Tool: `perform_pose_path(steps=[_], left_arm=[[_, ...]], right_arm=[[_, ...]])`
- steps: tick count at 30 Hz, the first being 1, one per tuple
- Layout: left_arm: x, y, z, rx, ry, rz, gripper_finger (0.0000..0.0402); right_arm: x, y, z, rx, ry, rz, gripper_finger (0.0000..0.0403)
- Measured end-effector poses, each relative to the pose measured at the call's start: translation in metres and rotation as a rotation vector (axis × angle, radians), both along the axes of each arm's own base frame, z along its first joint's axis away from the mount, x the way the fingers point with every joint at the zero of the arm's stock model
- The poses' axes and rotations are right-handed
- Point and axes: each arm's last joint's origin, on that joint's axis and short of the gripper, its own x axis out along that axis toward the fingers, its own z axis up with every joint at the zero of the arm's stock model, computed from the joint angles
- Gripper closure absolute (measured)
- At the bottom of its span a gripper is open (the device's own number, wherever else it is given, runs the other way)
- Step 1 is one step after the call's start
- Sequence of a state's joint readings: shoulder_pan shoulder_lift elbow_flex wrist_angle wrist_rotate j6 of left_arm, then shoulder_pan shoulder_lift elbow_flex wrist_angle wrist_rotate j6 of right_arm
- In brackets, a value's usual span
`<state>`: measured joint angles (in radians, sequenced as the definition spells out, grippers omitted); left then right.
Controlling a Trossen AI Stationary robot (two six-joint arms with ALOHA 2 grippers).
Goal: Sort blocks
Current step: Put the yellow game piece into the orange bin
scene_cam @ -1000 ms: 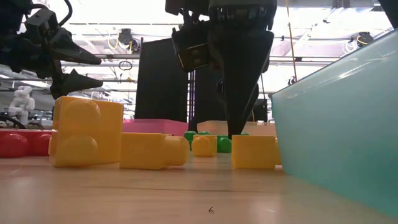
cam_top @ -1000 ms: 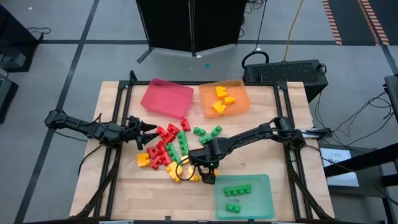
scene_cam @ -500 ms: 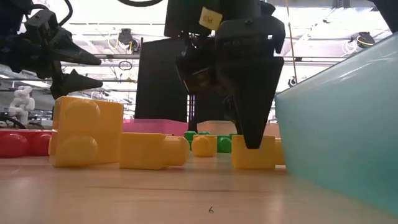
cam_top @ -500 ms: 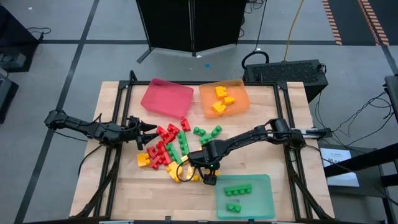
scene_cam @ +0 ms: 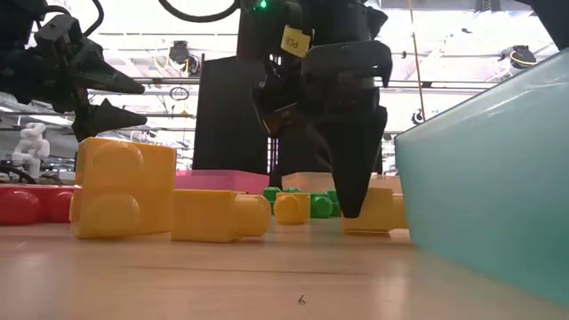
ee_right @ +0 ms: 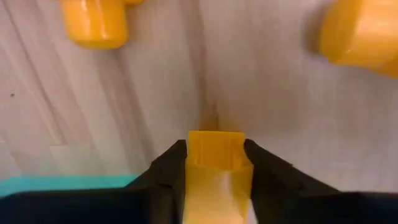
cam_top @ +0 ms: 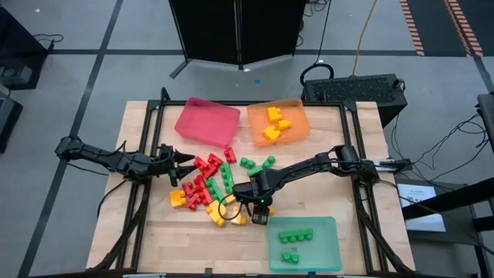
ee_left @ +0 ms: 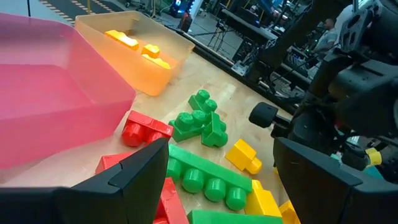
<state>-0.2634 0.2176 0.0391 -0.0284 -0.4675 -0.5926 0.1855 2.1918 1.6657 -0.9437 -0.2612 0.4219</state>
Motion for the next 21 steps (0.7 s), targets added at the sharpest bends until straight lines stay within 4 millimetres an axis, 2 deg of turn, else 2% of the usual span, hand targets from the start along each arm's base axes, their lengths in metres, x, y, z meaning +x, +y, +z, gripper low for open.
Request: perform_pose_path(steps=[9,12,18,21], left_arm=[[0.0,0.0,0.0,0.001,0.001,0.006,0.011],[0.0,0.0,0.0,0.001,0.001,0.007,0.011],[0.0,0.0,0.0,0.0,0.0,0.008,0.011],[0.0,0.0,0.0,0.001,-0.001,0.012,0.011]], right_arm=[[0.002,-0.028,0.0,-0.003,0.029,-0.053,0.0294],[0.001,-0.037,0.008,-0.007,0.052,-0.059,0.0294],[0.005,-0.057,0.05,-0.058,-0.001,0.016,0.0294],[0.007,-0.079,0.074,-0.133,-0.033,0.048,0.0294]])
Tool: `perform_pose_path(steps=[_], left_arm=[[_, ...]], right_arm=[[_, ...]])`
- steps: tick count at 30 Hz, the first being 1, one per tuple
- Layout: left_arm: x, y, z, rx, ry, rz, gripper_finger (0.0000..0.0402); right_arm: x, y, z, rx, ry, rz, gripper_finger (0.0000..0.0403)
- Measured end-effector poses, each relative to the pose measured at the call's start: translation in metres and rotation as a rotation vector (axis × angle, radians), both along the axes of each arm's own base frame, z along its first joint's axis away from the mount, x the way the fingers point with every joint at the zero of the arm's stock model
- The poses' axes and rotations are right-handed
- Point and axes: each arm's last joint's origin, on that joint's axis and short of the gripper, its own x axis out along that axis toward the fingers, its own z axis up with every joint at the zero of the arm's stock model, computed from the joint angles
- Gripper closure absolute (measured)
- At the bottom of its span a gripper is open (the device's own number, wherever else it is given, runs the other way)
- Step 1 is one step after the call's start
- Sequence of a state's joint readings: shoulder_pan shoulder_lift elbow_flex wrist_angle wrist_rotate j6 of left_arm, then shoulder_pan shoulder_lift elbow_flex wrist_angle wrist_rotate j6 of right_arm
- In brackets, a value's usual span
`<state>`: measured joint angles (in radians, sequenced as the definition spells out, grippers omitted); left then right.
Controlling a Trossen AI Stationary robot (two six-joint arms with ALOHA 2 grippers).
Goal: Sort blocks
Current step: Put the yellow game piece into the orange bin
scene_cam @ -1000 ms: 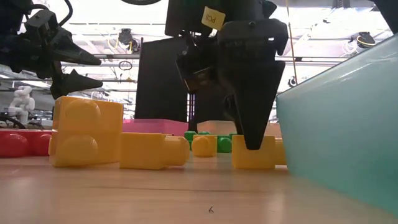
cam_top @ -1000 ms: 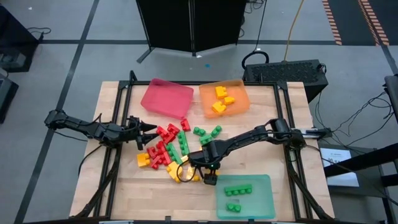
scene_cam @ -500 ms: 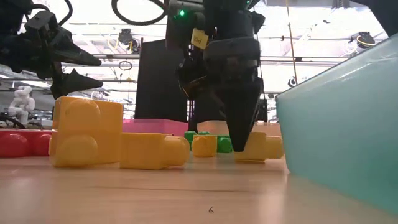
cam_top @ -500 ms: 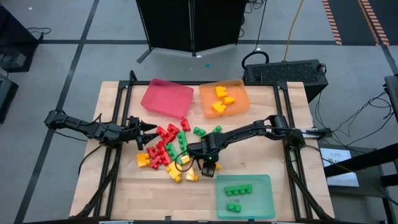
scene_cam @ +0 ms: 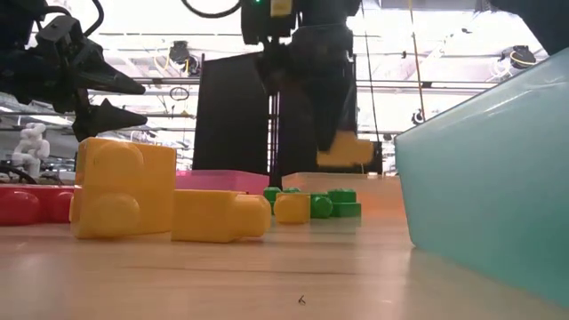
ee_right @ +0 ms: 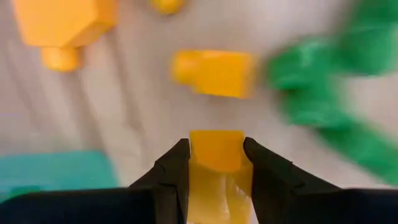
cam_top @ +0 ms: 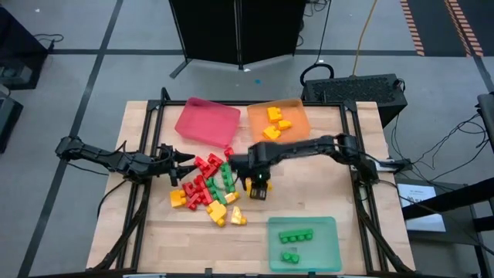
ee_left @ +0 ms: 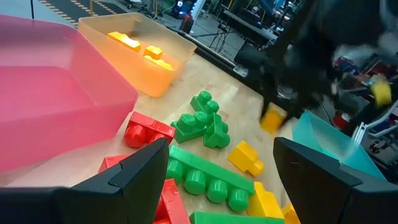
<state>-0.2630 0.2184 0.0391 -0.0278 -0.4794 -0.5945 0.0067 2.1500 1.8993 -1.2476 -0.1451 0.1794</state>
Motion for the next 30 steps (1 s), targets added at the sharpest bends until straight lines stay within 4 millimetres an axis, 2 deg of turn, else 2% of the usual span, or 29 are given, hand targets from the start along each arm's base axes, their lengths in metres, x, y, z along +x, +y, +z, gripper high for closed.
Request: perform_pose_path(steps=[4,8,12,15,18,22,27,30], left_arm=[[0.0,0.0,0.0,-0.003,-0.005,0.002,0.011],[0.0,0.0,0.0,-0.005,-0.011,0.002,0.011],[0.0,0.0,0.001,-0.019,-0.015,0.005,0.011],[0.0,0.0,0.001,-0.029,-0.017,0.008,0.011],[0.0,0.0,0.001,-0.03,-0.018,0.009,0.011],[0.0,0.0,0.001,-0.03,-0.019,0.01,0.011],[0.0,0.0,0.001,-0.03,-0.019,0.012,0.011],[0.0,0.0,0.001,-0.03,-0.02,0.012,0.011]], right_arm=[[0.0,-0.048,0.031,-0.114,-0.038,-0.046,0.0294],[-0.006,-0.109,0.05,-0.168,-0.096,-0.215,0.0294],[-0.022,-0.166,0.057,-0.181,-0.115,-0.4,0.0294],[-0.035,-0.196,0.054,-0.175,-0.099,-0.527,0.0294],[-0.042,-0.213,0.052,-0.174,-0.1,-0.574,0.0294],[-0.043,-0.224,0.053,-0.177,-0.138,-0.59,0.0285],[-0.042,-0.226,0.054,-0.181,-0.155,-0.593,0.0137],[-0.042,-0.225,0.054,-0.176,-0.154,-0.61,0.0079]])
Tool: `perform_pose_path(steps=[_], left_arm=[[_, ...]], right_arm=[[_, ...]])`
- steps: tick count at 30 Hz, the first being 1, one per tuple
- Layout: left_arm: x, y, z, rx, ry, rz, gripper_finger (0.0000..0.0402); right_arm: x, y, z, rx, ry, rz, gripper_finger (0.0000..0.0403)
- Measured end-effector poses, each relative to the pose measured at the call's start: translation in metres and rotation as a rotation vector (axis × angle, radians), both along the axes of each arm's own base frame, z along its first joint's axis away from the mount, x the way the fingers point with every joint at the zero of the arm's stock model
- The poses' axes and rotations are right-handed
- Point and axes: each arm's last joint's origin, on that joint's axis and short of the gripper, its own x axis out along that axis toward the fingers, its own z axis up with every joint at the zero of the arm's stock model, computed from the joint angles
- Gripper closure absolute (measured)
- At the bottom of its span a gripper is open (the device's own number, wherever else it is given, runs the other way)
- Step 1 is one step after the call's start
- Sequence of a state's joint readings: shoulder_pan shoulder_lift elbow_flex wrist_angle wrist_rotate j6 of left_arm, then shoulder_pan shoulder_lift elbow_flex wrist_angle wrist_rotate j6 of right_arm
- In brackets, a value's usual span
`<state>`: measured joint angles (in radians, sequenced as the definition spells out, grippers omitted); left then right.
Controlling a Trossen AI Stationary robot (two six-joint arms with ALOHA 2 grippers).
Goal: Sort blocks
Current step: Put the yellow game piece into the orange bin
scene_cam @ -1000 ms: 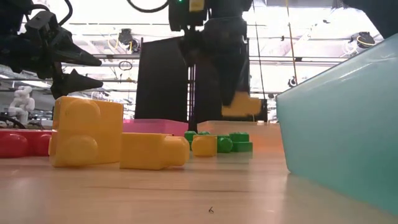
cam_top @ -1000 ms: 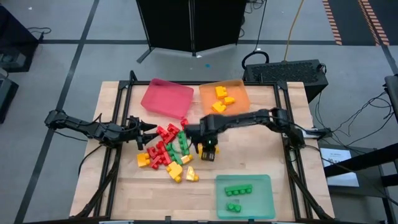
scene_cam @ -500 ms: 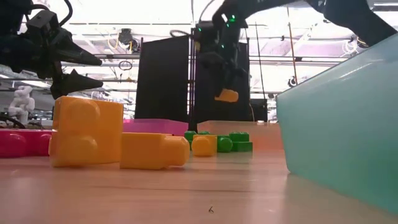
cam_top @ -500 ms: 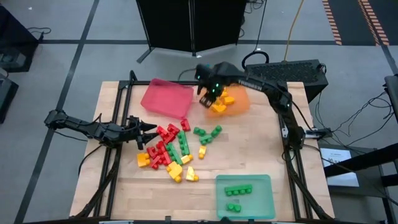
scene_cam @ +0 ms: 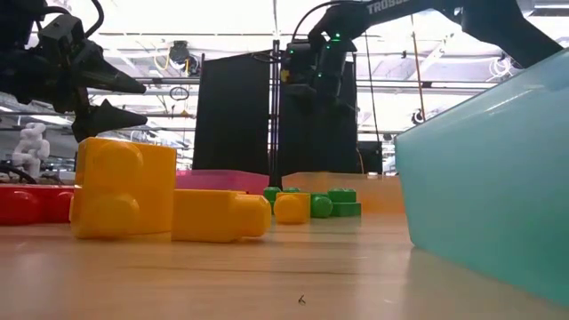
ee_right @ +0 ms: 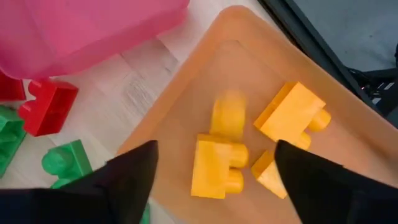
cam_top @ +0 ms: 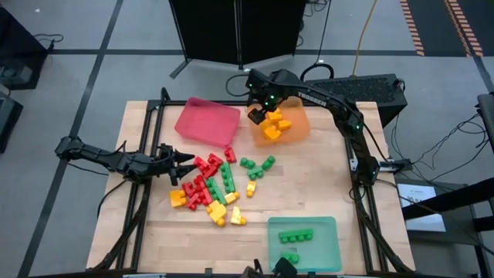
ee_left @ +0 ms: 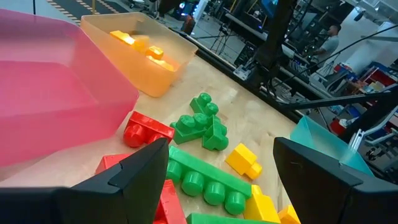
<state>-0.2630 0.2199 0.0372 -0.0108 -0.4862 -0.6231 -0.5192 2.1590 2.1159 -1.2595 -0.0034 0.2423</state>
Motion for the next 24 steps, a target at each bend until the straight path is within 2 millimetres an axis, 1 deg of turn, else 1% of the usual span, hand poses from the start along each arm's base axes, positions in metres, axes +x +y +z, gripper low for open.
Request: perform_pose_path(steps=[2,5,7,9,11,13,17,20,24], left_arm=[[0.0,0.0,0.0,0.0,0.0,0.0,0.011],[0.0,0.0,0.0,0.0,-0.001,0.0,0.011],[0.0,0.0,0.0,0.0,-0.001,0.0,0.011],[0.0,0.0,0.0,0.0,-0.001,0.0,0.011],[0.0,0.0,0.0,0.0,-0.001,0.0,0.011],[0.0,0.0,0.0,0.0,-0.001,0.0,0.011],[0.0,0.0,0.0,0.0,-0.001,0.0,0.011],[0.0,0.0,0.0,0.0,-0.001,-0.001,0.011],[0.0,0.0,0.0,0.0,-0.001,-0.001,0.011]], right_arm=[[0.001,0.002,0.0,0.048,-0.025,-0.025,0.0064],[0.008,0.012,0.001,0.241,-0.134,0.001,0.0068],[0.018,0.034,0.004,0.363,-0.194,0.078,0.0078],[0.031,0.066,0.005,0.43,-0.208,0.178,0.0087],[0.042,0.102,0.005,0.41,-0.184,0.29,0.0094],[0.052,0.136,0.002,0.349,-0.145,0.394,0.0096],[0.062,0.197,-0.013,0.192,-0.023,0.538,0.0096],[0.066,0.229,-0.03,0.156,0.016,0.603,0.0096],[0.067,0.255,-0.056,0.129,0.02,0.671,0.0096]])
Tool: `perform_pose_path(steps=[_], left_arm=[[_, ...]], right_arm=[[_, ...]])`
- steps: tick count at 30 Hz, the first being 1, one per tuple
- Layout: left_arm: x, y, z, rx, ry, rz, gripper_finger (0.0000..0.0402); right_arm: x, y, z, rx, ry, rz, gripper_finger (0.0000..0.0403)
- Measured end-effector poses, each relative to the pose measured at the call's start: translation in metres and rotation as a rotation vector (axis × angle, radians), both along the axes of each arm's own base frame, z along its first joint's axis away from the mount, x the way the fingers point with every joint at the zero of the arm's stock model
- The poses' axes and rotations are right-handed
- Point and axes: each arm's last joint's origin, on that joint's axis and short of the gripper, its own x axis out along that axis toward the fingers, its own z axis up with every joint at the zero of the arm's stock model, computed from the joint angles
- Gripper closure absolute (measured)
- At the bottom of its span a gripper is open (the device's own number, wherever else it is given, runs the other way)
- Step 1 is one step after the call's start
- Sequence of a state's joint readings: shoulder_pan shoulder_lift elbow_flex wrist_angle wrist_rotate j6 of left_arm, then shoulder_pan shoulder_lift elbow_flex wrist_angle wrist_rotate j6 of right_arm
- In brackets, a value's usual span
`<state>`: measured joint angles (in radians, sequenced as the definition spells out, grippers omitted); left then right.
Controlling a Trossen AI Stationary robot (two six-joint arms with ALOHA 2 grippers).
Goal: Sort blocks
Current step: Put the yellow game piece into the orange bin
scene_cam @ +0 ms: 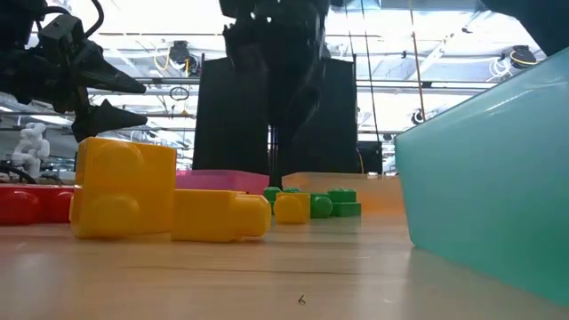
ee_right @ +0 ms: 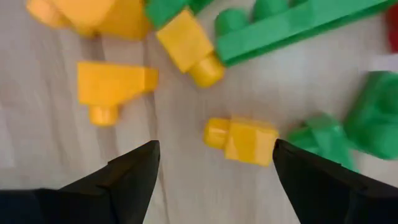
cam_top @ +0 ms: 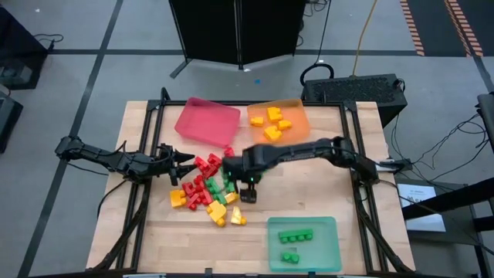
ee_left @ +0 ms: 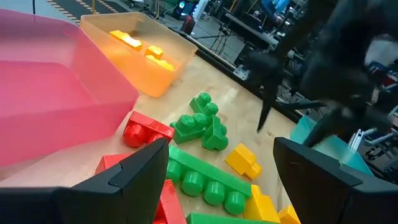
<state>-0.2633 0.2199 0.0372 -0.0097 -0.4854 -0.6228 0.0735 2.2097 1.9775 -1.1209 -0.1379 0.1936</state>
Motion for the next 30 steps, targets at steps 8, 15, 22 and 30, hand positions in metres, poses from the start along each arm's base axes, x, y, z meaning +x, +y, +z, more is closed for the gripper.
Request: perform_pose_path(steps=[8,15,22,30], left_arm=[[0.0,0.0,0.0,0.0,0.0,-0.001,0.011],[0.0,0.0,0.0,0.001,0.003,-0.001,0.011],[0.0,0.0,0.0,0.001,0.005,-0.001,0.011],[0.0,0.0,-0.001,0.002,0.006,-0.001,0.011]], right_arm=[[-0.009,0.003,-0.035,-0.133,0.058,0.057,0.0096],[-0.016,0.003,-0.044,-0.172,0.103,0.268,0.0096],[-0.013,0.003,-0.033,-0.248,0.071,0.477,0.0096],[-0.011,0.023,-0.032,-0.398,0.012,0.912,0.0096]])
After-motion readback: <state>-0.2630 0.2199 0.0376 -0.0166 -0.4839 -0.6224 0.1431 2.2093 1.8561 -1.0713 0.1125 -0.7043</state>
